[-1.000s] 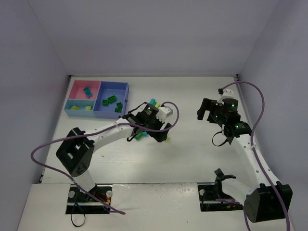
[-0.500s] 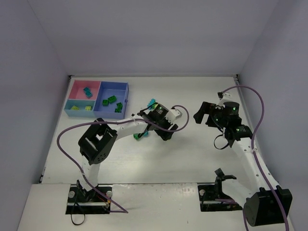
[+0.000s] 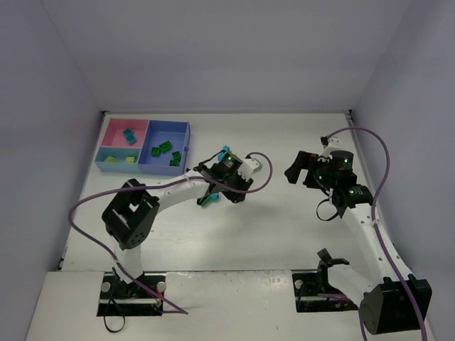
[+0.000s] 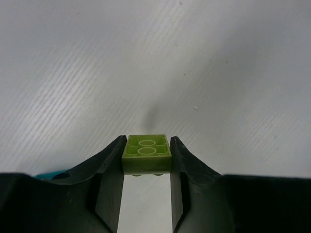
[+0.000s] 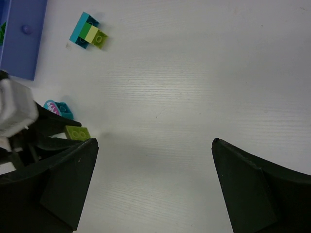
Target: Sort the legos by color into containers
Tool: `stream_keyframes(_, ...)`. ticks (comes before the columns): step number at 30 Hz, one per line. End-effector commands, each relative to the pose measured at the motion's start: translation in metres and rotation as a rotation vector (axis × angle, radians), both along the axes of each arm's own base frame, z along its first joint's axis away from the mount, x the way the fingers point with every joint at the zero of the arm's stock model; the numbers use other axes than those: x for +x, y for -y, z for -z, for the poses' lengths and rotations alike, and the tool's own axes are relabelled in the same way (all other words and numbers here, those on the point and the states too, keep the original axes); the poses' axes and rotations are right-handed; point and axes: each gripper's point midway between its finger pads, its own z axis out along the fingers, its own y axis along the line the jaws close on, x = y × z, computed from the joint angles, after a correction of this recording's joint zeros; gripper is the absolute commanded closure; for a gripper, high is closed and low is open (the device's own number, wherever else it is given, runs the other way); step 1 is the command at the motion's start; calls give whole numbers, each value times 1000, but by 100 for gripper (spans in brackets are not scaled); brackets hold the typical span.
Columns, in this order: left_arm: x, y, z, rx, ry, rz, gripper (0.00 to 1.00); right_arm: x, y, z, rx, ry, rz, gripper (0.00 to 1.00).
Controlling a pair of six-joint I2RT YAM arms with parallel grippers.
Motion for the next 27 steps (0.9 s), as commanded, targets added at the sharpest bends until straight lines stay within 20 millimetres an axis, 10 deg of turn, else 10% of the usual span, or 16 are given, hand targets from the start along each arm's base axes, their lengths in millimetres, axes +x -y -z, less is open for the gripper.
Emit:
stream_keyframes(1, 42, -30, -96, -145, 159, -211, 100, 11, -6, -17, 30, 48, -26, 0)
stream_keyframes(7, 93, -148, -140, -128, 233, -590, 100, 15, -12, -15, 50, 47, -53, 0)
stream_keyframes(14, 146, -321, -141, -49, 211, -1021, 100, 18, -22, -11, 66, 42, -89, 0)
stream_keyframes(18, 168, -384, -141, -48, 233, -1160, 100, 19, -26, -7, 69, 34, -106, 0)
stream_keyframes(27, 196, -432, -105, 16, 173, -1230, 85, 20, -29, -5, 64, 32, -134, 0)
